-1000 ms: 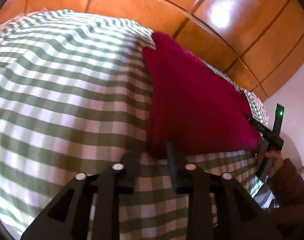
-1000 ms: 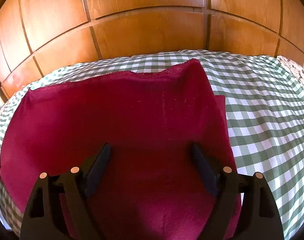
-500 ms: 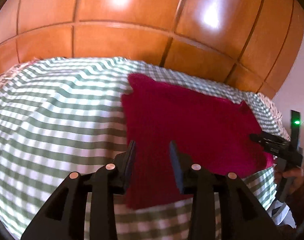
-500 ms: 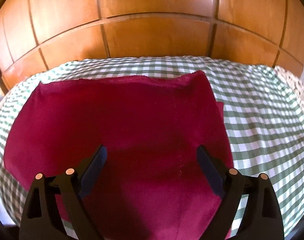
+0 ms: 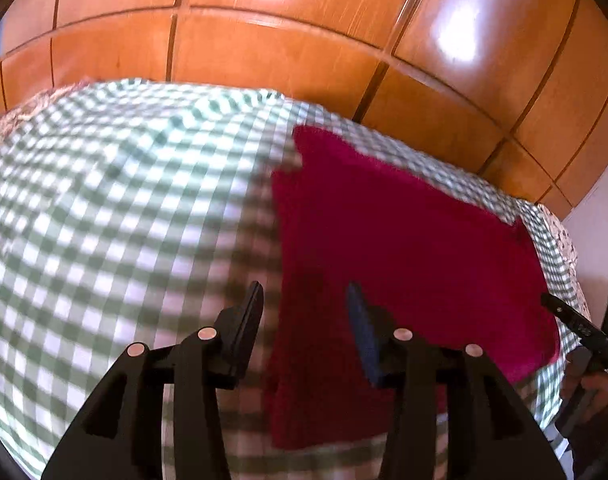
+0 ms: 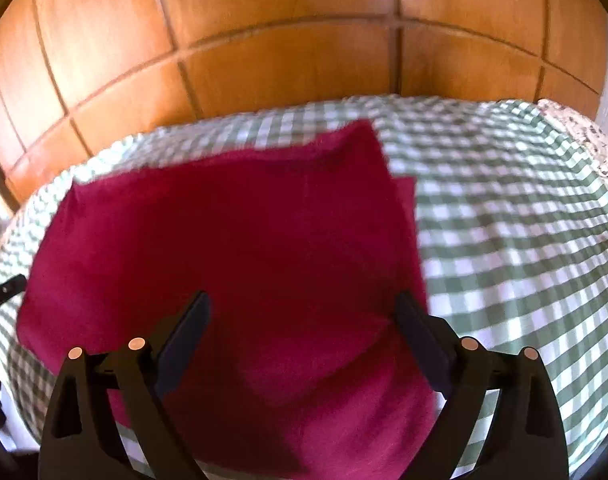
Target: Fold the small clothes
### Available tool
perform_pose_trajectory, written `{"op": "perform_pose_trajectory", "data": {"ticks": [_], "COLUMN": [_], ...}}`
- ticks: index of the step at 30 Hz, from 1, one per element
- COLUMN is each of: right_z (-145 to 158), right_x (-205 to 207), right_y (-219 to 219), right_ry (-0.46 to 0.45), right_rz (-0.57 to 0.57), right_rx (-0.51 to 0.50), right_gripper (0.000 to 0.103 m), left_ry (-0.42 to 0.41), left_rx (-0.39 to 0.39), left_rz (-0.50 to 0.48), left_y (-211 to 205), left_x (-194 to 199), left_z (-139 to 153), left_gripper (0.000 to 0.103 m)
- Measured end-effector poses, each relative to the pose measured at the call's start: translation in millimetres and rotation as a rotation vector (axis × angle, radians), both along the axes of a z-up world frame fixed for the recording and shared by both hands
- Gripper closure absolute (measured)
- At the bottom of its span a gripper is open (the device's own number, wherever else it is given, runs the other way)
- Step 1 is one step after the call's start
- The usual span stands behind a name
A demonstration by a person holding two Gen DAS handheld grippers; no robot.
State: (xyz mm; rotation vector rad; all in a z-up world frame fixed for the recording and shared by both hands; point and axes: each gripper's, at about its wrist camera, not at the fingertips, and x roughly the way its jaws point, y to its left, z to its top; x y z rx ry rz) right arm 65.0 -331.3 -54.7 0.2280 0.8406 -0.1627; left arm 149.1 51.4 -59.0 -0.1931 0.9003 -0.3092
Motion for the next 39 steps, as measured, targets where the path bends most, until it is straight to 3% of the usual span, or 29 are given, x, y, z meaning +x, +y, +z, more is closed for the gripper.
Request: {"op": "perform_pose_trajectory", "data": {"ticks": [4,12,15,17,22,30,33,35,39], "right_z": [6,-19,-47,-50,-50,-49,-52,-52,-49], "right_x": [13,57,66,65,62,57,57,58,59], "right_y": [-23,-52,-73,-77,-77,-78,-83,-84,-83], "right_ry": [-0.011,0.051,0.090,0.062,0.049,0.023,0.015,0.018,0.039], "right_rz": [-0.076,-0.188,-0.239,-0.248,-0.239,-0.240,-0.236,-0.236,-0.238], "right_rx": [0.026,0.032,0.144,0.165,0.166,0.209,0.242,0.256,0.258], "right_gripper": [0.011,0.011,0.010,0.010,0.010,0.008,0.007,0.007,0.007], "left_ry": [0.006,0.058,0.105,0.108,0.096,-0.045,0.018,0.061,0.074], "left_rx": [0.014,0.116,0.089,0.061,0.037,0.060,0.116,0.096,0.087], "left_rz": [0.002,0.024,0.053,0.064,0.094,0.091,0.078,0.084,0.107], "left_y": [-17,-45,-39,-36,-33,-40,-51,-50,-45], "left_x": [28,57,68,70,60,23,27,33,30], "left_z": [0,-18,-36,-42,-39,-6,-22,-42,-31], "left_gripper": [0.051,0.051,0.047,0.045,0.045,0.048,0.047,0.043,0.045]}}
